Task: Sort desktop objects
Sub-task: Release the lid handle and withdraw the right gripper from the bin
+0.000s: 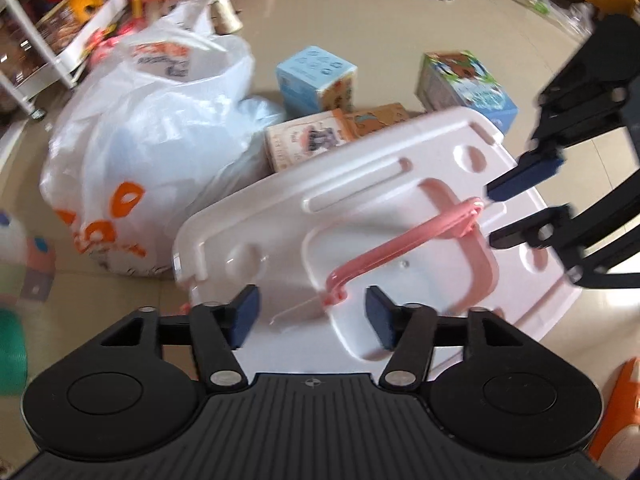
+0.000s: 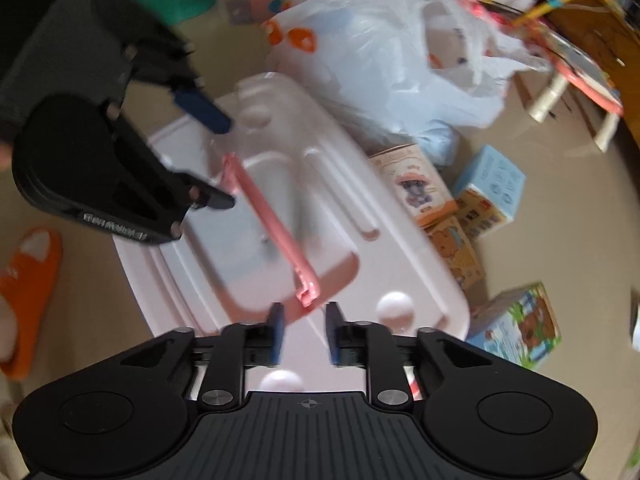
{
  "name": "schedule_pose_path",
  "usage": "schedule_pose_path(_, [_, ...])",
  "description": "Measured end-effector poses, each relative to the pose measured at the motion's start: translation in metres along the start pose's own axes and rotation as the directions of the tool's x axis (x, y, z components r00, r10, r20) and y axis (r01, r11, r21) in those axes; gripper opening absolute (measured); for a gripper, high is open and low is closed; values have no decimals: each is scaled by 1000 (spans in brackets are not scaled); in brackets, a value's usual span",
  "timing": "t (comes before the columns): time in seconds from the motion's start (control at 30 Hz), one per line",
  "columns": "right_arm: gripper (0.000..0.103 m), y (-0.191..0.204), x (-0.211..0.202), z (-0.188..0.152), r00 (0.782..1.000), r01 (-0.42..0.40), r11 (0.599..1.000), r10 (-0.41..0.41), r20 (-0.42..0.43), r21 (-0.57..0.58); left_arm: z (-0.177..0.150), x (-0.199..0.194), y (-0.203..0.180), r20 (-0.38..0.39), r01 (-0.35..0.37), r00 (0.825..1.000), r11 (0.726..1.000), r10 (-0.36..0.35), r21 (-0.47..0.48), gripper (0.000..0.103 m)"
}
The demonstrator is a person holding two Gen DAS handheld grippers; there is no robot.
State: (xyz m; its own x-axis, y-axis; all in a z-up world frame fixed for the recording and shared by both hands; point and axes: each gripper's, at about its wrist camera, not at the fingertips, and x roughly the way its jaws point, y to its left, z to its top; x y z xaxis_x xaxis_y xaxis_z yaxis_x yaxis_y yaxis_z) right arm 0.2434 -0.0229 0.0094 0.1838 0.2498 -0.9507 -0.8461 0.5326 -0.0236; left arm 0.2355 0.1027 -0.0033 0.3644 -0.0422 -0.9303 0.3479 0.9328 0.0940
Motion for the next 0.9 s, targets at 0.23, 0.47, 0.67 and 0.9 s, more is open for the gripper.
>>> schedule_pose_path(0.23, [43, -11, -48, -12, 993, 27, 968, -54, 102, 251, 1, -41, -3, 42, -24, 999, 994, 29, -107, 78])
schedule_pose_path(0.47, [61, 14, -87, -35, 978, 109, 906, -171, 119, 408, -13, -93, -20, 131, -4, 991, 979, 31, -204, 89])
schedule_pose_path(0.67, [66, 49, -98, -73, 970, 160, 830, -232, 70, 534, -50, -118, -35, 165, 42, 986, 956, 6, -289, 93])
schedule_pose_path(0.9, [72, 101, -78, -122, 969, 190, 751, -246, 1, 632, -105, -117, -36, 121, 20, 992, 899, 37, -437, 94])
